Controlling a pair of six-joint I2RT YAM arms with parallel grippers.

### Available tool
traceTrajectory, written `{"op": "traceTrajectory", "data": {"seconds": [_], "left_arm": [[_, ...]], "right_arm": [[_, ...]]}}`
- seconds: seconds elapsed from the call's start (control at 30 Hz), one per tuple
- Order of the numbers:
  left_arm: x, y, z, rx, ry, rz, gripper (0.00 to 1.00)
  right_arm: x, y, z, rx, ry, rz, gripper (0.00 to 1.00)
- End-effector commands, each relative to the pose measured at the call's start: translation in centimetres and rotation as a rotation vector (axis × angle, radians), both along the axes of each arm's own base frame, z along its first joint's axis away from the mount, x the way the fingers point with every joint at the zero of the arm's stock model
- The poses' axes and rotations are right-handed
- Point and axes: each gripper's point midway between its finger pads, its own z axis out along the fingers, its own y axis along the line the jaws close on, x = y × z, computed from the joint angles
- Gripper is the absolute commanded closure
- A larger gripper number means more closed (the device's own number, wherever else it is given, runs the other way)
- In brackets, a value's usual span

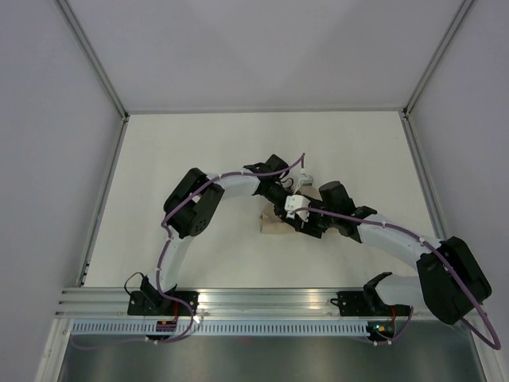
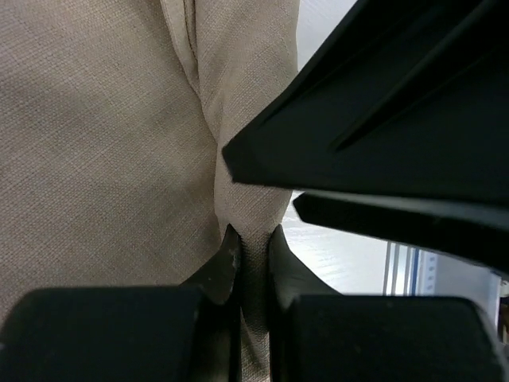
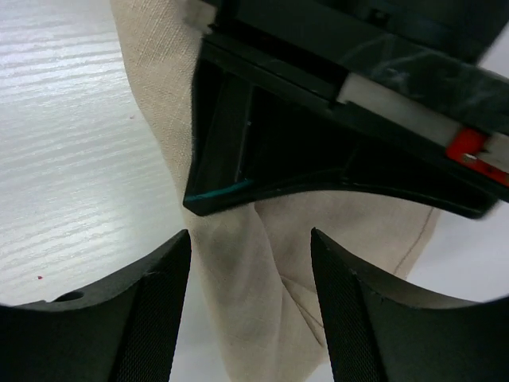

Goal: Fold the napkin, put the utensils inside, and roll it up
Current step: Roll the napkin with the utensil

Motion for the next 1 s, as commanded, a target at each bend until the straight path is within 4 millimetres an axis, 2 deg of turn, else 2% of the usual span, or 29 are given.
{"op": "traceTrajectory", "data": {"seconds": [0.0, 0.17, 0.27, 0.3, 0.37, 0.43, 0.5, 0.6, 0.77, 0.9, 0.93, 0.97], "left_arm": [[-3.1, 3.5, -5.9, 0.247, 0.150, 0.023, 0.98], [-3.0, 3.3, -5.9, 0.246, 0.153, 0.028, 0.98], [-3.0, 3.2, -5.8, 0.244, 0.156, 0.028, 0.94], [-3.0, 3.3, -5.8, 0.245, 0.155, 0.029, 0.92], [-2.8, 3.2, -5.5, 0.239, 0.142, 0.029, 0.77], [-2.6, 3.3, -5.3, 0.236, 0.129, 0.038, 0.62], [-2.3, 2.9, -4.3, 0.210, 0.107, 0.044, 0.57], [-1.3, 2.6, -2.7, 0.173, 0.083, 0.072, 0.49], [0.3, 2.4, 0.1, 0.103, 0.055, 0.126, 0.43], [2.5, 3.1, 2.5, 0.065, -0.021, 0.206, 0.41], [2.9, 3.1, 3.1, 0.047, -0.037, 0.218, 0.40], [3.0, 3.2, 3.7, 0.046, -0.029, 0.246, 0.28]], "right_arm": [[0.6, 0.6, -0.9, -0.052, -0.070, -0.002, 0.33], [-0.2, 1.1, -2.2, -0.089, -0.062, 0.024, 0.34], [-0.1, 1.0, -2.6, -0.100, -0.060, 0.018, 0.37], [-0.1, 0.9, -2.9, -0.108, -0.054, 0.018, 0.41], [-0.3, 0.9, -3.4, -0.115, -0.035, 0.016, 0.47], [-0.7, 0.8, -3.8, -0.121, -0.012, 0.020, 0.62], [-1.0, 0.8, -4.2, -0.123, 0.009, 0.028, 0.73], [-1.7, 0.8, -4.6, -0.127, 0.046, 0.045, 0.79], [-3.0, 0.9, -5.1, -0.131, 0.147, 0.088, 0.84], [-4.3, 1.0, -5.3, -0.124, 0.262, 0.138, 0.85], [-4.1, 1.2, -5.1, -0.118, 0.280, 0.147, 0.85], [-4.0, 1.0, -5.1, -0.114, 0.304, 0.144, 0.85]]}}
